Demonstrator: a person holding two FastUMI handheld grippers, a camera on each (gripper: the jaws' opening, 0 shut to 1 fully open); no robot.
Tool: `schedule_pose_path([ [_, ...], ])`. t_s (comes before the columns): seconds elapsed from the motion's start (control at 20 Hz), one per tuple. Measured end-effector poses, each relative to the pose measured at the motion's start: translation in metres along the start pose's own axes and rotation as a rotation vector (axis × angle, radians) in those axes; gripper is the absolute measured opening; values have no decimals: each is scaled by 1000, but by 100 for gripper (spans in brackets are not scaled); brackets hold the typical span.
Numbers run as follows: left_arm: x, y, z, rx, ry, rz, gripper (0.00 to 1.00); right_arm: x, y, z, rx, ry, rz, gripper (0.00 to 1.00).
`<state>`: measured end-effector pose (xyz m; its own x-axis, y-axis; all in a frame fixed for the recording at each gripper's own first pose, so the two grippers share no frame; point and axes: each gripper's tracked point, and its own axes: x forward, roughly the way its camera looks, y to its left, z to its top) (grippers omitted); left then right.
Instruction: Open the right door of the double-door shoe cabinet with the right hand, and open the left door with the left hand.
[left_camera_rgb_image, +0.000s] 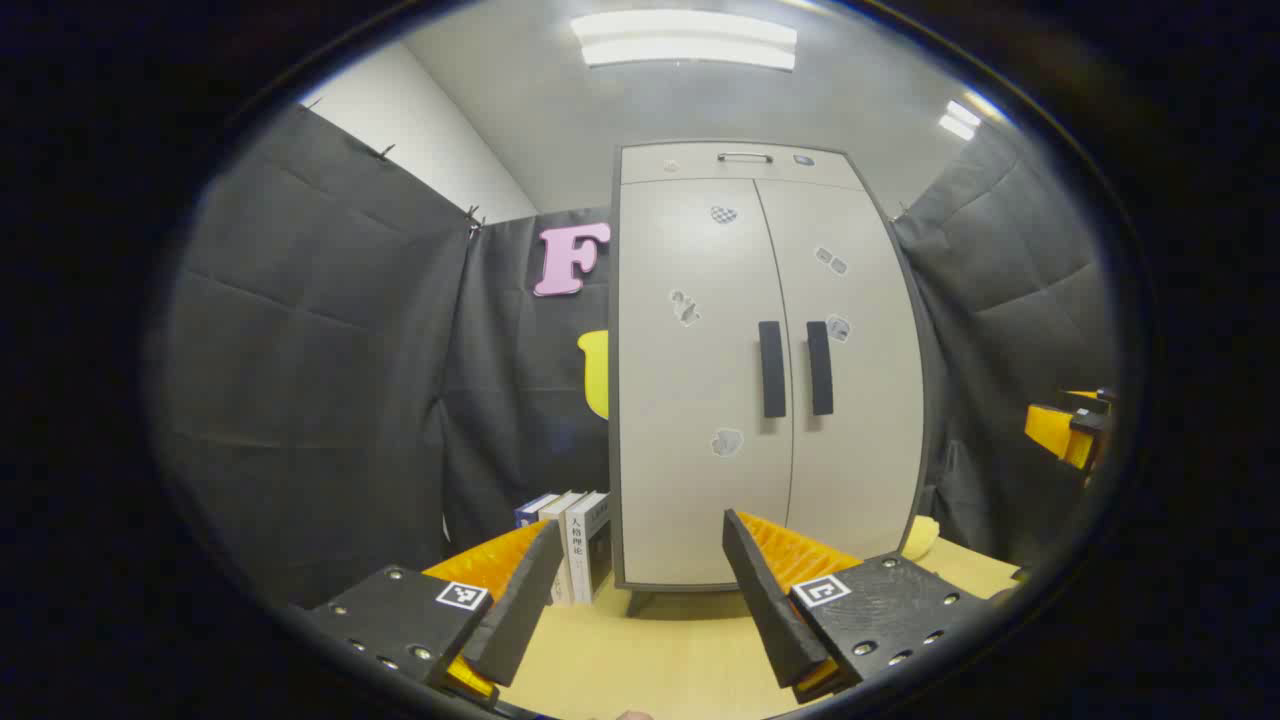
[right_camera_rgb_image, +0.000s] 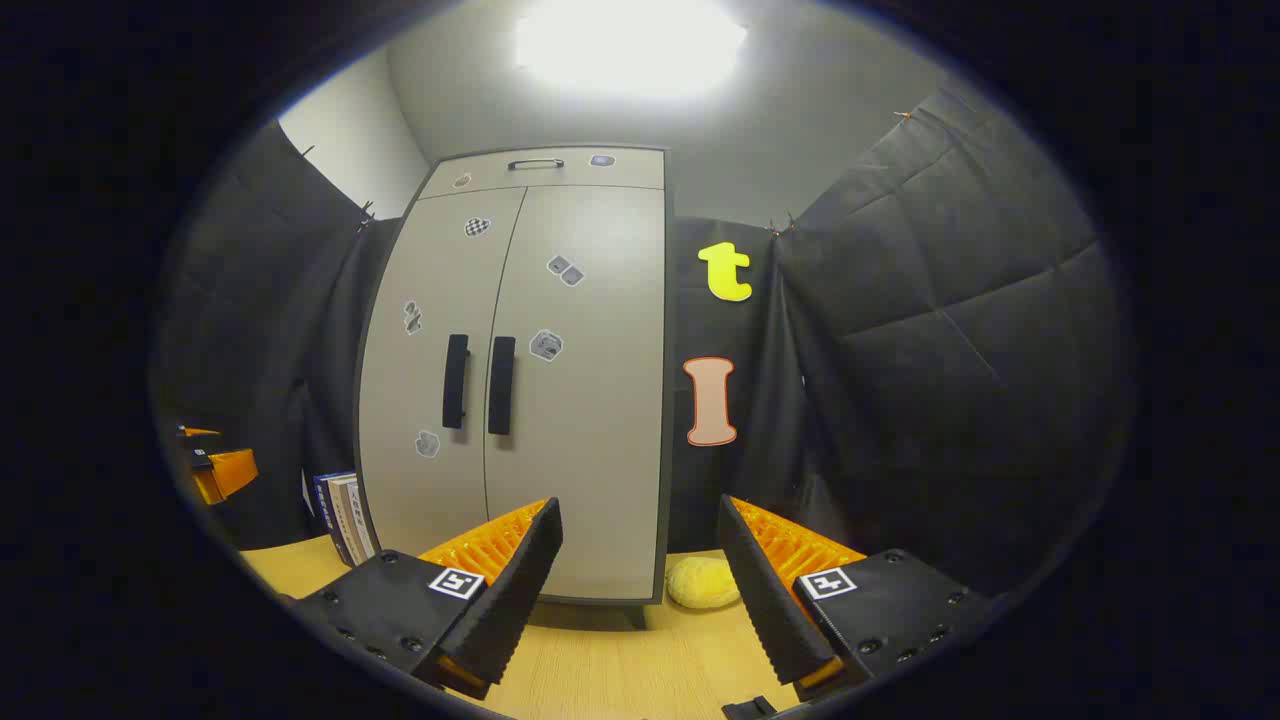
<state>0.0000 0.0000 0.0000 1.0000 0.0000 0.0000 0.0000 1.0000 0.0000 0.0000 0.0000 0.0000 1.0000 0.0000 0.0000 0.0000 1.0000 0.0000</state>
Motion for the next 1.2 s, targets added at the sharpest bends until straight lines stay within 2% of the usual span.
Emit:
schedule_pose_path([
  [0.9,-3,5,7,17,-27,5,94,9,7,2,-13,-2,38,98],
  [1.2,-6,19,6,13,-28,33,94,37,25,25,-21,-30,66,99],
])
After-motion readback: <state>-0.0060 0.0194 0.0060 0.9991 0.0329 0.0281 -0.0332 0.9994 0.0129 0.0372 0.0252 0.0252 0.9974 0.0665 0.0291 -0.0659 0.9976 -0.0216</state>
